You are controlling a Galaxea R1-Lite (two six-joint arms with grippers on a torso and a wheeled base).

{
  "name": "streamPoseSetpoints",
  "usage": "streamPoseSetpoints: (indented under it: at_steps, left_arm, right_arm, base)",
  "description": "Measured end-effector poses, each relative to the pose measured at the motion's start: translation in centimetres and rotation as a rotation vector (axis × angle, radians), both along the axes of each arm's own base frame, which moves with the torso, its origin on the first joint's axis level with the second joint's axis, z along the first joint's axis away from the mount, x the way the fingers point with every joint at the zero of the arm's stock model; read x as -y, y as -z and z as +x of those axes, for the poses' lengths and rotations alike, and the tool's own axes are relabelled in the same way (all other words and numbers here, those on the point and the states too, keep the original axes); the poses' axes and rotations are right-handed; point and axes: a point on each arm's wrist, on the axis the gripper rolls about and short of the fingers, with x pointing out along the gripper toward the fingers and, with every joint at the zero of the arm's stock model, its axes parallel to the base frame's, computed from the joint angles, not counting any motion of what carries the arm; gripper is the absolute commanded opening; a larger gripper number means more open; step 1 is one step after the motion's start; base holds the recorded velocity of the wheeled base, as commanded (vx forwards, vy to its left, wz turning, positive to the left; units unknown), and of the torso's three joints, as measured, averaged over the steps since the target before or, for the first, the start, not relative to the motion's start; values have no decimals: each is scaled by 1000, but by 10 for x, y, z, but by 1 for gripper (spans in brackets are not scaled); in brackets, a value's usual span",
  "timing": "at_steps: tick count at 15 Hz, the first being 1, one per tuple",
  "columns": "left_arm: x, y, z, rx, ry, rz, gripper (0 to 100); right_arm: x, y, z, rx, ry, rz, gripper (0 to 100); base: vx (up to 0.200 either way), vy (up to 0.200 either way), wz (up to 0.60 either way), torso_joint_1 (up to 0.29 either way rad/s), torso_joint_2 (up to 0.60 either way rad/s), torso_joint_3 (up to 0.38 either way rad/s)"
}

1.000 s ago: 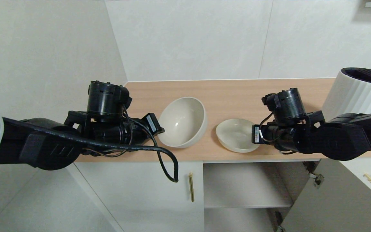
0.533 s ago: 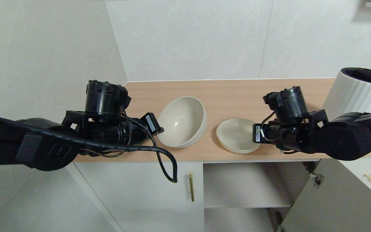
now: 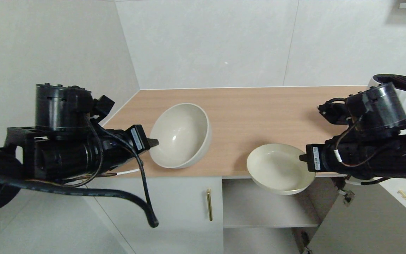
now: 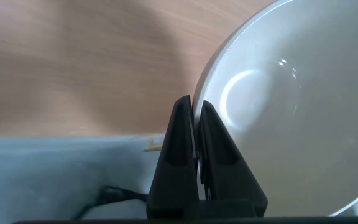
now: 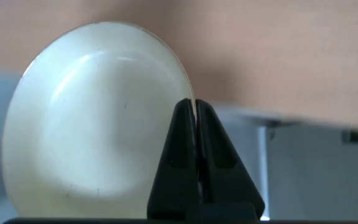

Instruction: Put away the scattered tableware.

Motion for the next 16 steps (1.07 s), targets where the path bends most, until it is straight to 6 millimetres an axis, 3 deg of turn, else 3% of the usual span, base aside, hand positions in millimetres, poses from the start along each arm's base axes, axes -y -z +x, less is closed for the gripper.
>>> streamPoseSetpoints:
  at_steps: [2, 5, 8, 13, 16]
  left_arm:
    - [-6, -5, -11, 34, 14, 23, 0]
    - [-9, -9, -19, 51, 17, 24, 0]
    - [-8, -9, -21, 49, 24, 25, 0]
    - [-6, -7, -21, 41, 29, 28, 0]
    - [-6, -7, -20, 38, 29, 31, 0]
  right_arm:
    - [9, -10, -19, -27, -34, 3, 0]
    - [13, -19, -29, -5, -50, 19, 0]
    - [14, -20, -32, 3, -55, 15, 0]
    - [14, -12, -33, -4, -78, -27, 0]
    - [13, -10, -31, -9, -78, -29, 0]
  base:
    - [0, 0, 0, 0, 0, 0]
    - [0, 0, 0, 0, 0, 0]
    - [0, 0, 0, 0, 0, 0]
    - [-200, 0, 0, 3, 0, 2]
    - [0, 0, 0, 0, 0, 0]
